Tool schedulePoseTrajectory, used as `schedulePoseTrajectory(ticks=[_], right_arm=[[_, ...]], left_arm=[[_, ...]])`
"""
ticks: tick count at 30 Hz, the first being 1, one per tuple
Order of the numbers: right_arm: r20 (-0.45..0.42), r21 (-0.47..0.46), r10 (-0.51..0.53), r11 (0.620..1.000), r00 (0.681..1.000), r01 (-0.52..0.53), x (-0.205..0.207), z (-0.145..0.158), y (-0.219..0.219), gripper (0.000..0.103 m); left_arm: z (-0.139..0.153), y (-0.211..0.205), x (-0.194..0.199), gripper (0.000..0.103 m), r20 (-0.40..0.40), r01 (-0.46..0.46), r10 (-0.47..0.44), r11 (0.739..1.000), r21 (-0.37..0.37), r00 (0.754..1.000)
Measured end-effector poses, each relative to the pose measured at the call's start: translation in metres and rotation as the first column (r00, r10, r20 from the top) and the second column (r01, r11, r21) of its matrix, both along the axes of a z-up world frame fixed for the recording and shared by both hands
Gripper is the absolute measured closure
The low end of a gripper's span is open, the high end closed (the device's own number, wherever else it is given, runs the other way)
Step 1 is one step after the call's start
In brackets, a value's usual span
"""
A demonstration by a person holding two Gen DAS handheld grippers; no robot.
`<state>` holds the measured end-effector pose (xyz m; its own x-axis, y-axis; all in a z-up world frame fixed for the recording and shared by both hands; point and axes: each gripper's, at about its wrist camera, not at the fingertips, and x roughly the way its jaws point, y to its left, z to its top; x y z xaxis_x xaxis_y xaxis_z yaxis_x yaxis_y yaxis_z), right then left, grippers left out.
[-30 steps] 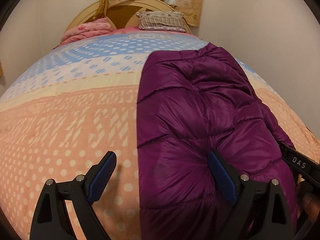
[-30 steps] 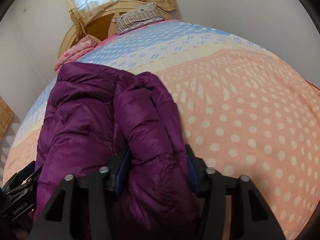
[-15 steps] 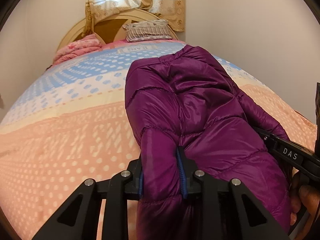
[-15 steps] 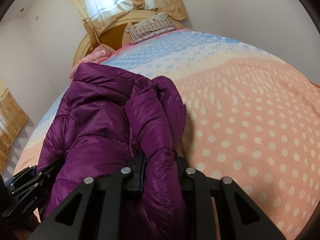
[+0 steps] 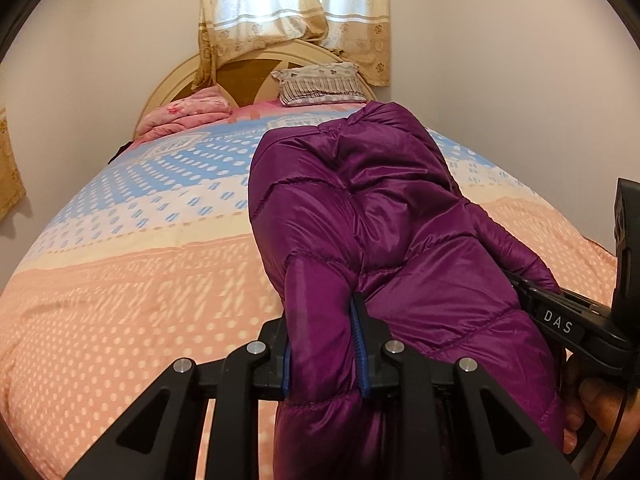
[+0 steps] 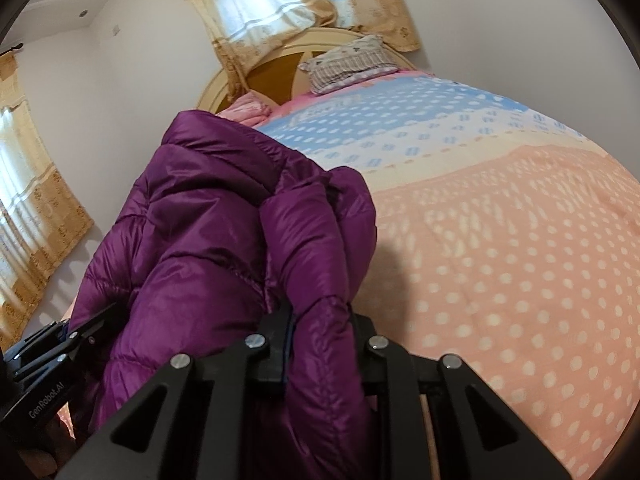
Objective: Fold large clothes
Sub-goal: 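Hold the folded jacket up with both grippers and carry it over the bed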
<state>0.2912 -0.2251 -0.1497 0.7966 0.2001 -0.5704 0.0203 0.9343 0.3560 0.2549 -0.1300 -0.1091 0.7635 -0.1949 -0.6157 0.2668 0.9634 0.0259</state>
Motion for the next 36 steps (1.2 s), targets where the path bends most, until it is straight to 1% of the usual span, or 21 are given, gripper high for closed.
schedulePoseTrajectory(ticks=[12,23,36], right_arm=[[0.014,-0.016,0.094,0.995,0.995,-0.094,0.006,0.011,0.039,0.082],[0.013,-0.028,0.166,0.986,0.986,-0.166,0.011,0.013,0.078,0.082],[0.006,-0.048,0.238,0.970,0.971,-0.238,0.018,0.012,0.121,0.082]], left_arm=[[0.007,0.046,-0.013,0.079,0.006,-0.066,0.067,0.997,-0.025,0.998],[0.008,0.083,-0.021,0.079,0.009,-0.121,0.121,0.993,-0.013,0.993],[0.006,0.120,-0.043,0.079,0.013,-0.174,0.174,0.985,-0.004,0.985]])
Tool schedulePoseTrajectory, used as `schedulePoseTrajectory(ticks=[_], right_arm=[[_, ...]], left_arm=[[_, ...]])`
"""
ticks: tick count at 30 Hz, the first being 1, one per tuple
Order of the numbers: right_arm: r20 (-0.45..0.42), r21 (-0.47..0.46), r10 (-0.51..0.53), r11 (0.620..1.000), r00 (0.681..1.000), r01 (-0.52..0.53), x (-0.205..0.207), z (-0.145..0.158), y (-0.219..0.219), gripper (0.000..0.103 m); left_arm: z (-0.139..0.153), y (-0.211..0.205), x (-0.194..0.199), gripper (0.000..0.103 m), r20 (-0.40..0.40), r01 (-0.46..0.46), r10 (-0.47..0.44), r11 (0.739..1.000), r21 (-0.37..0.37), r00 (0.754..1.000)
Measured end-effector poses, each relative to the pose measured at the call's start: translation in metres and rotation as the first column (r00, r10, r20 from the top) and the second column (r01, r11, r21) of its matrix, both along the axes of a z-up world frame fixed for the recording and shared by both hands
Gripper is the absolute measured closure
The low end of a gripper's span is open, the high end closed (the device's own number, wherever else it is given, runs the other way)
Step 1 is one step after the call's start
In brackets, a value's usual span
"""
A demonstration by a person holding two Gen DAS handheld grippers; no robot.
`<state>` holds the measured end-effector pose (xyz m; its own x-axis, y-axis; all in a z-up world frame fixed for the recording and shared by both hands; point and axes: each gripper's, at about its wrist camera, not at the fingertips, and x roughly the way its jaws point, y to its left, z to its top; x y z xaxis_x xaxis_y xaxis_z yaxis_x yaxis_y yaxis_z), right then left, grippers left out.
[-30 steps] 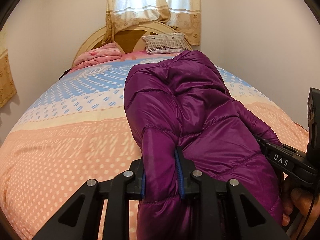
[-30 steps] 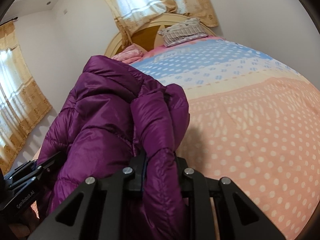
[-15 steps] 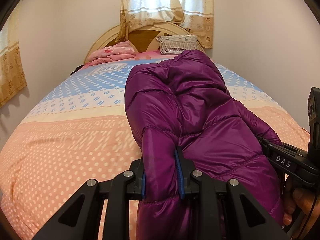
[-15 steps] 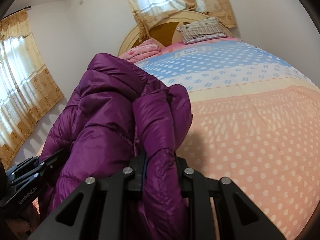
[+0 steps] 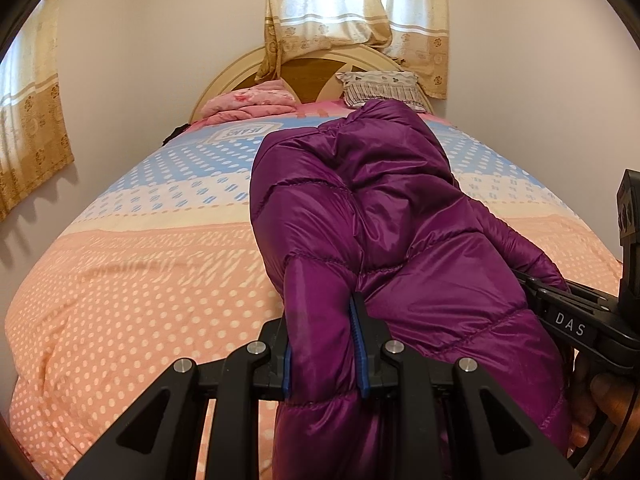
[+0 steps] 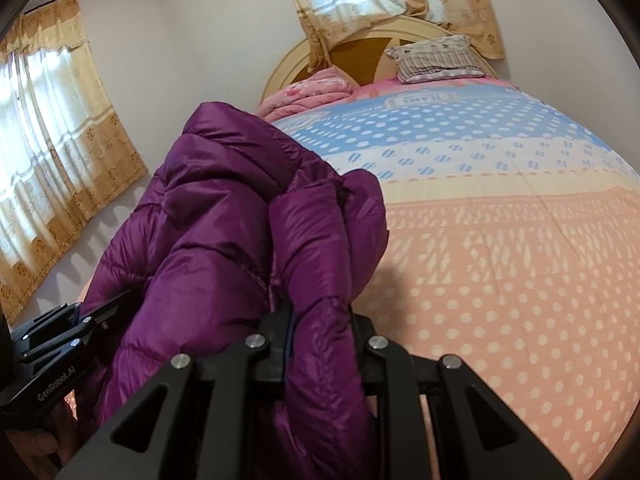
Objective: Fold large clothes
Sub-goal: 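Hold the folded jacket up with both grippers and carry it over the bed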
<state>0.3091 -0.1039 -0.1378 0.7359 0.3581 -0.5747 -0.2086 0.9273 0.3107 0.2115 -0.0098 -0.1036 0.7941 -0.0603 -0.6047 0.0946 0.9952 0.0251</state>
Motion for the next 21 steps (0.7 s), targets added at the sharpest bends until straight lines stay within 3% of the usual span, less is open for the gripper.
schedulePoseTrajectory(ticks=[21], right_arm=[[-0.034,-0.022,0.093,0.995,0.995,-0.094,0.005,-0.016,0.051,0.082]], left_arm=[[-0.013,0.046,-0.011,0.079,-0.033,-0.068,0.068,0.998,-0.009,0.997]])
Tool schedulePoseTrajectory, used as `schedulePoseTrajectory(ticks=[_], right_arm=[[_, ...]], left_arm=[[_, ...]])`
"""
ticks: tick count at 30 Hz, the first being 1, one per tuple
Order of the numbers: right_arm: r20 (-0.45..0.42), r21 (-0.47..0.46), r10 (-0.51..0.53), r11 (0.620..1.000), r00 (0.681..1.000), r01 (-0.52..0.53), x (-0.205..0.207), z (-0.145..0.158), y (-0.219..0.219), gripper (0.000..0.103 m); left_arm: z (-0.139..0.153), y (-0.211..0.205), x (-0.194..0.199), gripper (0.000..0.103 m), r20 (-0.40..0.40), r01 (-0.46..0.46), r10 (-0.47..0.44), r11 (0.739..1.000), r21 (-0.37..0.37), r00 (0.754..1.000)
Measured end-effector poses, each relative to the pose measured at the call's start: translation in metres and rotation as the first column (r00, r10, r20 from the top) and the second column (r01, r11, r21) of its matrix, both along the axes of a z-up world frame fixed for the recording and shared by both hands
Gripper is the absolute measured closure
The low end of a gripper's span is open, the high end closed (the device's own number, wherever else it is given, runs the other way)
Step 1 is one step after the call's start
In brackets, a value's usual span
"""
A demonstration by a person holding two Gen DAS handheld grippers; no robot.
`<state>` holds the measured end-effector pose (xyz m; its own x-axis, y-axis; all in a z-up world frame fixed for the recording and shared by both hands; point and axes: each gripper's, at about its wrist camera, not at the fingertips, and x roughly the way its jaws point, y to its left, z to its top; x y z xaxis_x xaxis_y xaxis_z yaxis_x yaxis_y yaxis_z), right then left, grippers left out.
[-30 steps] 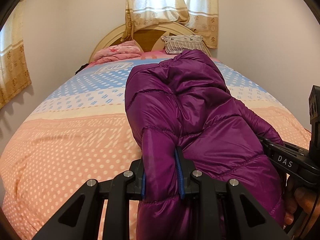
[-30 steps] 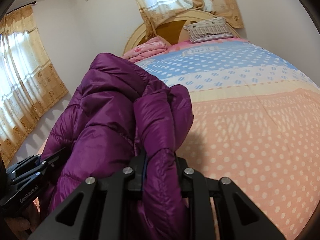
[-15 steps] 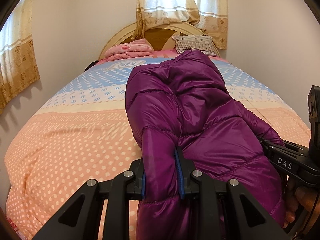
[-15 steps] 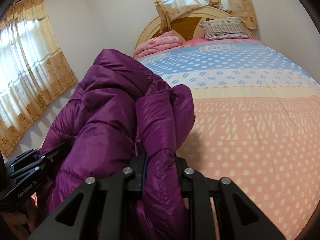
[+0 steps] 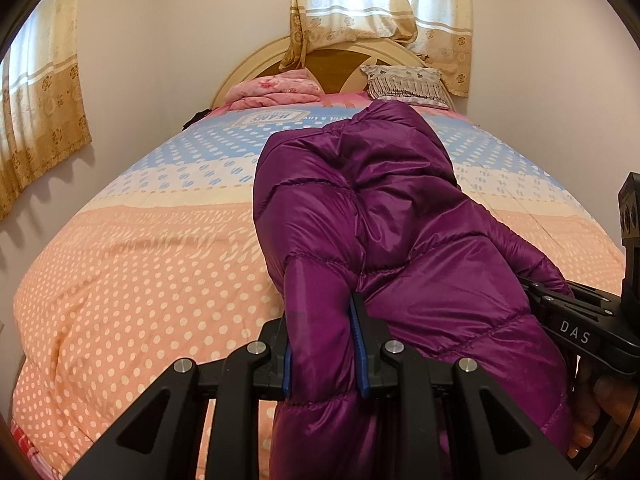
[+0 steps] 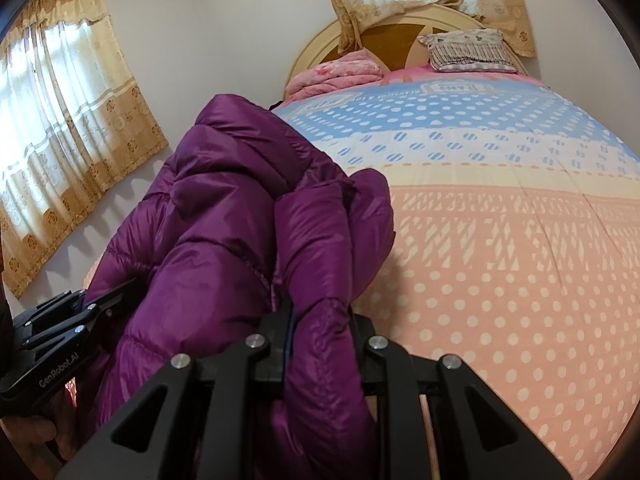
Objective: Fold large clothes
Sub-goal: 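Hold the folded jacket up with both grippers and carry it over the bed, then lower the folded jacket onto the bed and open both grippers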
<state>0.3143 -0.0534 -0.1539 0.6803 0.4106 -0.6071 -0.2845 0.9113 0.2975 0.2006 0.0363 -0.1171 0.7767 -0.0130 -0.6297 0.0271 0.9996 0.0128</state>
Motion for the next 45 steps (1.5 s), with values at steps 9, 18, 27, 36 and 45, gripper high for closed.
schedulePoseTrajectory(ticks=[9,18,27,36,45], right_arm=[[-0.021,-0.012,0.011,1.000,1.000,-0.012,0.002,-0.012,0.011,0.082],[-0.057,-0.016,-0.011,1.000,0.998,0.011,0.006,-0.025,0.008,0.082],[-0.062,-0.059,-0.024,0.998,0.998,0.021,0.007,-0.031,0.015,0.078],[-0.067,-0.066,-0.037,0.997,0.997,0.032,0.003,-0.027,0.011,0.069],[0.080,-0.112,-0.070,0.991,0.994,0.079,-0.073,0.067,-0.029,0.062]], left_arm=[[-0.010,0.006,0.006,0.079,-0.032,-0.028,0.028,1.000,-0.006,0.999],[-0.027,0.007,0.014,0.069,-0.066,-0.059,0.059,0.998,0.008,0.996],[-0.043,0.012,0.020,0.036,-0.050,-0.122,0.123,0.992,0.025,0.991],[-0.039,0.011,0.014,0.028,-0.039,-0.190,0.192,0.981,0.033,0.981],[0.053,0.003,-0.068,0.028,0.119,-0.279,0.274,0.960,0.030,0.954]])
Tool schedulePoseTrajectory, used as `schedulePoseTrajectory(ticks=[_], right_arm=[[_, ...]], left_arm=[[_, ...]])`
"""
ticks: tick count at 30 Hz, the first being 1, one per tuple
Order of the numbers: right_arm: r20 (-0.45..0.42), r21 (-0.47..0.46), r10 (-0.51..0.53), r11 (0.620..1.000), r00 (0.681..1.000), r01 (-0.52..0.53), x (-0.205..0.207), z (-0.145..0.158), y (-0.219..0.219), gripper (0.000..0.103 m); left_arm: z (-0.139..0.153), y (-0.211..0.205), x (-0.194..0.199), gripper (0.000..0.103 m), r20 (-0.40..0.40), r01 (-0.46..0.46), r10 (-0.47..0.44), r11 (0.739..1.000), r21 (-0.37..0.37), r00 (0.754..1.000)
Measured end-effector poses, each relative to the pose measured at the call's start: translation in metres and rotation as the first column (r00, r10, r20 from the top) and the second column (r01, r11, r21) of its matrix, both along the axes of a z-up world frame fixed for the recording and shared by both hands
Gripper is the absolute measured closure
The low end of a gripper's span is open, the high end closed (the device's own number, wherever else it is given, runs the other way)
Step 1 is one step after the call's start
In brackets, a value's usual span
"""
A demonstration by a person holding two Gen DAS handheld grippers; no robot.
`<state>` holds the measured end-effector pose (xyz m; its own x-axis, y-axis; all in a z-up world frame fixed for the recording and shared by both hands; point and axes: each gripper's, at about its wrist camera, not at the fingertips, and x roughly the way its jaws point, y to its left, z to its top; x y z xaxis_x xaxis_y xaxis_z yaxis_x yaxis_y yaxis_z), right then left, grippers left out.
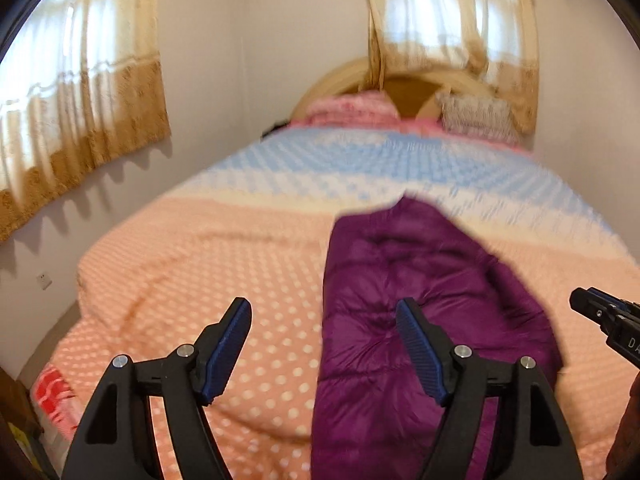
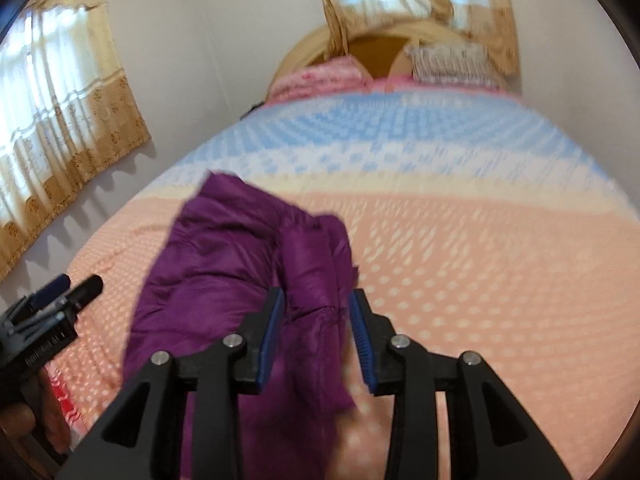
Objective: Fold large clothes
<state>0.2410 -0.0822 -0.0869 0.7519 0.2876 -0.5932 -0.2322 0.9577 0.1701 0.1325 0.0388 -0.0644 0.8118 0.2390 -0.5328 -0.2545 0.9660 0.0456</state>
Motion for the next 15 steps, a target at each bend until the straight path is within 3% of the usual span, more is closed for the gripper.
schedulePoseTrajectory(ticks=[3,6,8,15], right_arm=[[0.059,-0.001,-0.017,1.000,0.998,0.017,-0.046,0.035,-0.014,0.047],[0.117,-0.006,-0.051,0.999,0.992,0.052,-0.100,0.061,-0.020,0.043],[0.147,0.008,-0.057,0.998,0.988,0.056,-0.125,0.069,-0.018,0.043],[0.211,-0.023,-0.023,0.999,0.977,0.028,-0.139,0.082,-0.001,0.043]], left_arm=[[0.029,-0.002,-0.052,0.028,0.058,-0.019,0.019,1.000,0.003,0.998],[0.052,-0.008,-0.096,0.027,0.091,-0.003,0.008,0.999,-0.053,0.996],[0.064,-0.011,-0.114,0.027,0.114,0.010,-0.005,0.999,-0.048,0.993],[0.073,-0.011,-0.116,0.027,0.147,-0.011,0.018,0.999,-0.052,0.989]])
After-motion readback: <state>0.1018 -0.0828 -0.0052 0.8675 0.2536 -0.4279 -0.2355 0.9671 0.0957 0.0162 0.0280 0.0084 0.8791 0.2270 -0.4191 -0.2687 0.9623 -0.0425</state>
